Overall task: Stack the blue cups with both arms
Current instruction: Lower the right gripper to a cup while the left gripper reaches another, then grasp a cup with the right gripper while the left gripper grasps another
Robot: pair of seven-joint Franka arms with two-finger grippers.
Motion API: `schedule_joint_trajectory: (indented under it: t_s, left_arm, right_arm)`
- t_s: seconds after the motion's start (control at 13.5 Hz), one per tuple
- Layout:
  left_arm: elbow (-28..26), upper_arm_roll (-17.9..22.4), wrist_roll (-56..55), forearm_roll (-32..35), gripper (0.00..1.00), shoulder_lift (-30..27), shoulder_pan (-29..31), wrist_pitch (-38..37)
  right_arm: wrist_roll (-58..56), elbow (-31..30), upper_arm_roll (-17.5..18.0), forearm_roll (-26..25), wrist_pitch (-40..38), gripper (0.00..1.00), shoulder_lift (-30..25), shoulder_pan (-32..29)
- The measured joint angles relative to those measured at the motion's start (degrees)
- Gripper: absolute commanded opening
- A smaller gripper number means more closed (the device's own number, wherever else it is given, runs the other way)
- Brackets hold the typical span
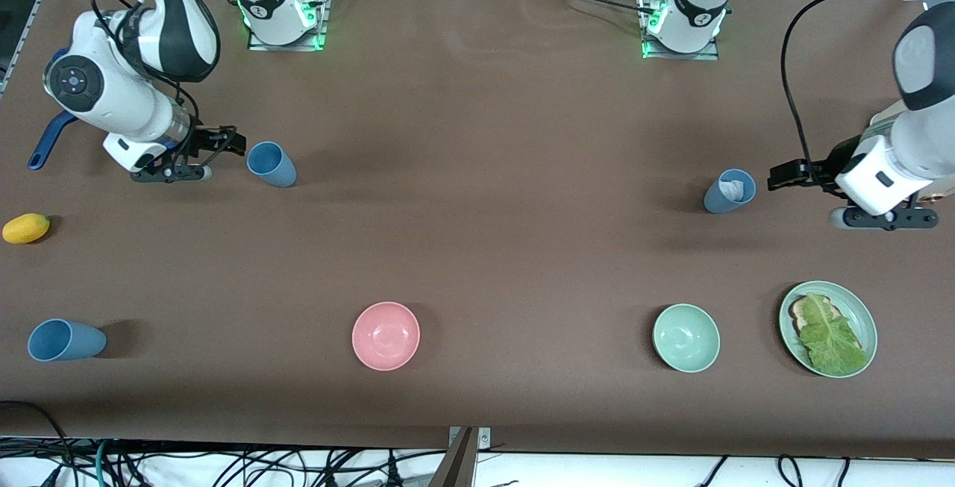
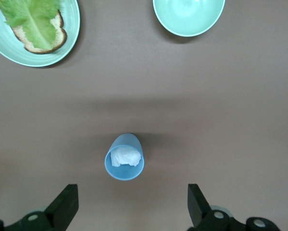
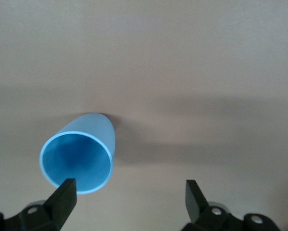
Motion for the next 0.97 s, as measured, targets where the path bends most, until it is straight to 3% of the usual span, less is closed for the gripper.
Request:
schedule_joint_trajectory:
  t_s: [0.45,0.74,0.97]
  left_arm:
    - [-27.4,-1.7,-2.7,0.0,1.00,-9.4,0.0,23.4]
    - [-36.1,-2.2,-3.5,0.0,1.00,-8.6,0.1,33.2]
    - [-37.2,-2.3,-4.8,0.0,1.00,-5.9,0.0,35.0]
  right_arm:
    - [0.0,-0.6,0.0,0.0,5.5,0.99,5.3,0.0]
    - [0.9,-0.6,0.1,0.0,6.4,0.95,6.9,0.0]
    - [4.1,-0.6,1.6,0.1,6.4,0.87,7.0,0.0]
